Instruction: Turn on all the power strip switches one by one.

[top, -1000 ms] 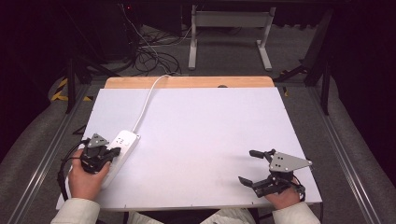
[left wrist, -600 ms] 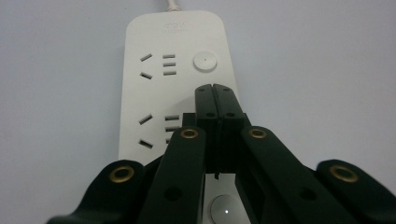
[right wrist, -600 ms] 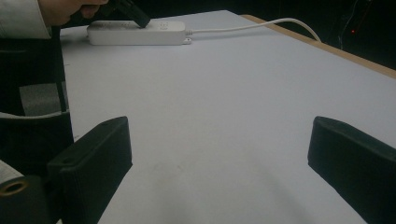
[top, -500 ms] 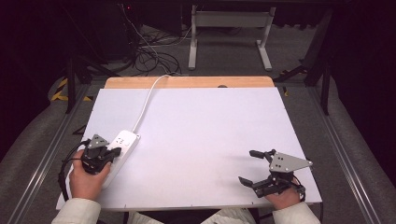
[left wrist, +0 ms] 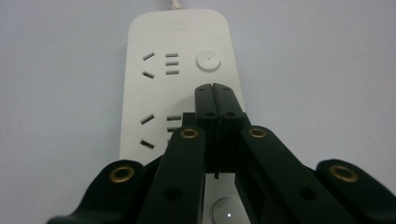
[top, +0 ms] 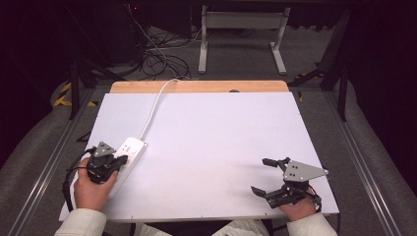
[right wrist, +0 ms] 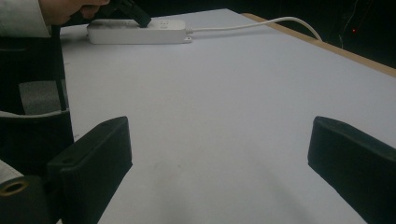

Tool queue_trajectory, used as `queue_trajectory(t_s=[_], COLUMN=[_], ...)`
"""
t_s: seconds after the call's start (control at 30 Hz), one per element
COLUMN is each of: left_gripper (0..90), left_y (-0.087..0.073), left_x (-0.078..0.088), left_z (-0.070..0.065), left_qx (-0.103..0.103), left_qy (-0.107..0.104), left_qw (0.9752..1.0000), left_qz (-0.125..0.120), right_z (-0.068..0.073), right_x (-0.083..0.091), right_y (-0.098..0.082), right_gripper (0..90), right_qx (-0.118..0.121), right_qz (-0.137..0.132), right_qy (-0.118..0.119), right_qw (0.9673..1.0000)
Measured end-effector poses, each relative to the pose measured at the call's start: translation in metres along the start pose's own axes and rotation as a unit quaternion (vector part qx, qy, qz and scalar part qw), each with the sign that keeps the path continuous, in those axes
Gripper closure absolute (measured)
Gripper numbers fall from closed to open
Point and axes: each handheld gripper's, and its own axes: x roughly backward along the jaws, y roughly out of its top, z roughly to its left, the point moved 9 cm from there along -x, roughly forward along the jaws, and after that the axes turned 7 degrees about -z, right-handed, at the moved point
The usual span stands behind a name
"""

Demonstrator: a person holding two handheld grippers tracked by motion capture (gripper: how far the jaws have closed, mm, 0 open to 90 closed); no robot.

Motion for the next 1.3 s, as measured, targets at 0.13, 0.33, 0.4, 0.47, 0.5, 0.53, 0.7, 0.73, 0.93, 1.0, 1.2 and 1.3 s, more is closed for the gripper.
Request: queue_trajectory(t_s=[0.13, 0.33, 0.4, 0.47, 0.5, 0.53, 0.7, 0.73, 0.93, 1.0, 1.2, 1.3], left_gripper=[90.0, 90.0, 90.0, 90.0, 90.0, 90.0, 90.0, 90.0, 90.0, 90.0, 90.0, 90.0], left_y=[0.001, 0.010, 0.015, 0.019, 0.021, 0.021, 0.025, 0.026, 0.027, 0.027, 0.026, 0.026], left_x=[-0.002, 0.000, -0.002, -0.006, -0.011, -0.011, -0.022, -0.024, -0.026, -0.026, -0.027, -0.027], left_z=[-0.003, -0.005, -0.006, -0.004, -0.002, -0.002, 0.001, 0.002, 0.005, 0.005, 0.004, 0.004], left_qx=[-0.001, 0.001, -0.005, -0.010, -0.007, -0.007, 0.003, 0.002, 0.009, 0.009, 0.007, 0.005], left_qy=[0.002, -0.003, -0.001, 0.002, 0.003, 0.003, 0.002, 0.002, 0.003, 0.003, 0.002, 0.003], left_qw=[1.0000, 1.0000, 0.9999, 0.9999, 0.9999, 0.9999, 1.0000, 1.0000, 0.9999, 0.9999, 0.9999, 0.9999], left_qz=[0.007, -0.003, -0.010, -0.010, -0.008, -0.008, -0.006, -0.007, -0.011, -0.012, -0.015, -0.016], right_z=[0.000, -0.001, -0.001, -0.001, -0.001, -0.001, -0.001, 0.000, -0.001, 0.000, 0.000, 0.000], right_x=[0.000, 0.001, 0.000, -0.002, -0.002, -0.001, -0.001, -0.001, 0.000, -0.001, -0.001, -0.001], right_y=[0.000, 0.000, 0.000, -0.001, -0.001, -0.001, -0.001, -0.001, 0.000, 0.000, -0.001, -0.001], right_gripper=[6.9, 6.9, 6.9, 6.9, 6.9, 6.9, 6.9, 6.9, 6.9, 6.9, 6.9, 6.9], right_qx=[0.000, 0.000, -0.001, 0.000, 0.001, 0.001, 0.000, 0.000, -0.001, 0.000, 0.000, 0.000], right_qz=[-0.001, -0.001, 0.000, 0.003, 0.004, 0.003, 0.002, 0.002, 0.001, 0.002, 0.003, 0.003], right_qy=[0.001, -0.001, -0.001, -0.001, -0.001, -0.001, -0.001, -0.001, -0.001, 0.000, 0.000, 0.001], right_qw=[1.0000, 1.0000, 1.0000, 1.0000, 1.0000, 1.0000, 1.0000, 1.0000, 1.0000, 1.0000, 1.0000, 1.0000])
